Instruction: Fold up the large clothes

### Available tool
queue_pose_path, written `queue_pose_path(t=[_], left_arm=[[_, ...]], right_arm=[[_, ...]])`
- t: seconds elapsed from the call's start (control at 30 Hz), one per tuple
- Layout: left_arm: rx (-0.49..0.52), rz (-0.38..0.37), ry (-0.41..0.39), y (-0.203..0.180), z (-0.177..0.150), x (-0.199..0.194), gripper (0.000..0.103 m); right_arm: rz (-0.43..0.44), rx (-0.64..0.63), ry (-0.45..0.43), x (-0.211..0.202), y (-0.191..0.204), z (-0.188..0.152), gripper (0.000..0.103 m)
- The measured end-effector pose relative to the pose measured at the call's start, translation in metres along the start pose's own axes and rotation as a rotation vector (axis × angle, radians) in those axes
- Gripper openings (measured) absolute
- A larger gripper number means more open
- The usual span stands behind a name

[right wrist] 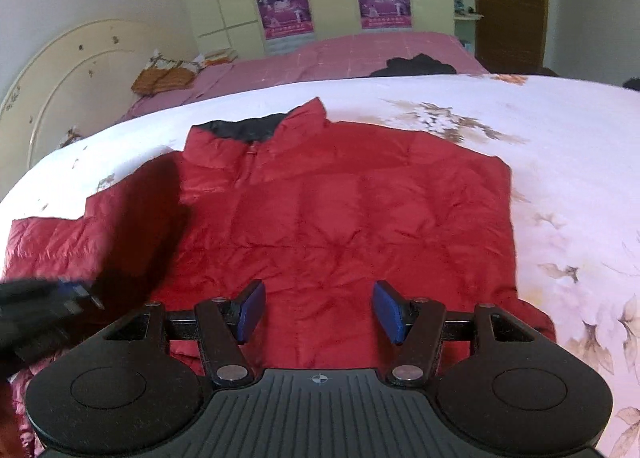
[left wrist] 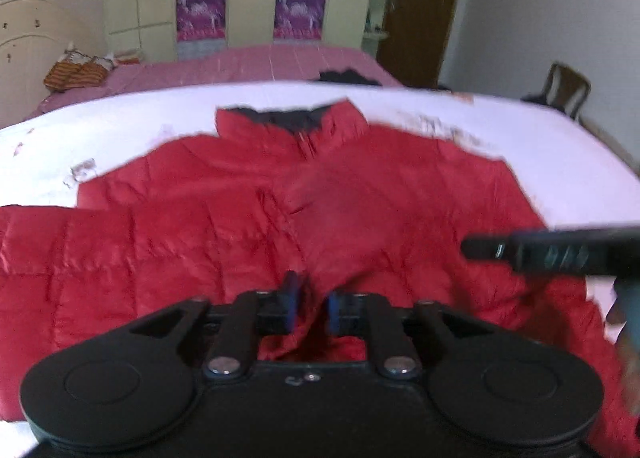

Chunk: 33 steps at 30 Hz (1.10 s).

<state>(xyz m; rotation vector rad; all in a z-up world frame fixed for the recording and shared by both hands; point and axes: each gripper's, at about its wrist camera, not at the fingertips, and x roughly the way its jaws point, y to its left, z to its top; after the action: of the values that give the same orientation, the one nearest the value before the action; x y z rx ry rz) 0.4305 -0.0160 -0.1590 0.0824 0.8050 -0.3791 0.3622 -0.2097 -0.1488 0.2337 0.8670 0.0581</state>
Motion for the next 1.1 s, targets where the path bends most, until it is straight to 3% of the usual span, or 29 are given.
queue_pose_path(t=[0.07,0.1,0.13,0.17,0.2,0.33,0.5,0.53,0.57,0.6,0.63,0.7,0.73,0.77,0.9,1.07,1.1], left_arm=[[0.019,0.006,0.016,-0.003,-0.004,-0.005,0.029],[0.022,0.009,0.018,-0.002,-0.005,-0.013,0.041],[0.021,0.015,0.013,0.001,-0.007,-0.018,0.049],[0.016,0.032,0.000,0.004,-0.007,-0.023,0.065],[0.008,0.059,-0.020,0.007,-0.008,-0.028,0.072],[-0.036,0.144,-0.051,0.031,-0.027,-0.061,0.072],[-0.106,0.248,-0.029,0.060,-0.056,-0.087,0.068],[-0.123,0.258,-0.022,0.065,-0.062,-0.091,0.067],[-0.139,0.269,-0.014,0.069,-0.067,-0.094,0.066],[-0.155,0.280,-0.005,0.072,-0.071,-0.095,0.066],[-0.169,0.290,0.004,0.075,-0.073,-0.093,0.065],[-0.190,0.310,0.022,0.080,-0.077,-0.091,0.065],[-0.199,0.319,0.023,0.082,-0.078,-0.089,0.065],[-0.205,0.329,0.019,0.084,-0.078,-0.088,0.065],[-0.218,0.374,-0.014,0.088,-0.070,-0.083,0.065],[-0.183,0.392,-0.044,0.094,-0.059,-0.067,0.064],[-0.179,0.390,-0.049,0.095,-0.056,-0.064,0.059]], right_arm=[[0.015,0.028,-0.018,-0.005,-0.003,0.003,0.062],[0.026,0.042,-0.024,-0.007,-0.003,0.004,0.072],[0.039,0.059,-0.038,-0.009,-0.003,0.005,0.096],[0.057,0.069,-0.057,-0.013,-0.002,0.006,0.101],[0.072,0.067,-0.063,-0.011,0.000,0.009,0.101],[0.132,0.044,-0.034,0.003,0.018,0.017,0.101],[0.184,0.031,0.031,0.035,0.041,0.020,0.101],[0.187,0.019,0.040,0.040,0.046,0.019,0.092],[0.187,-0.002,0.063,0.045,0.052,0.018,0.069],[0.183,-0.016,0.093,0.051,0.057,0.016,0.057],[0.186,-0.018,0.110,0.056,0.060,0.016,0.049],[0.176,-0.040,0.115,0.057,0.065,0.015,0.046],[0.183,-0.044,0.115,0.055,0.066,0.016,0.028],[0.212,-0.028,0.113,0.052,0.065,0.018,0.018],[0.210,-0.024,-0.011,0.021,0.061,0.038,0.018],[0.115,-0.026,-0.171,-0.019,0.033,0.063,0.018],[0.088,-0.018,-0.182,-0.023,0.023,0.064,0.018]])
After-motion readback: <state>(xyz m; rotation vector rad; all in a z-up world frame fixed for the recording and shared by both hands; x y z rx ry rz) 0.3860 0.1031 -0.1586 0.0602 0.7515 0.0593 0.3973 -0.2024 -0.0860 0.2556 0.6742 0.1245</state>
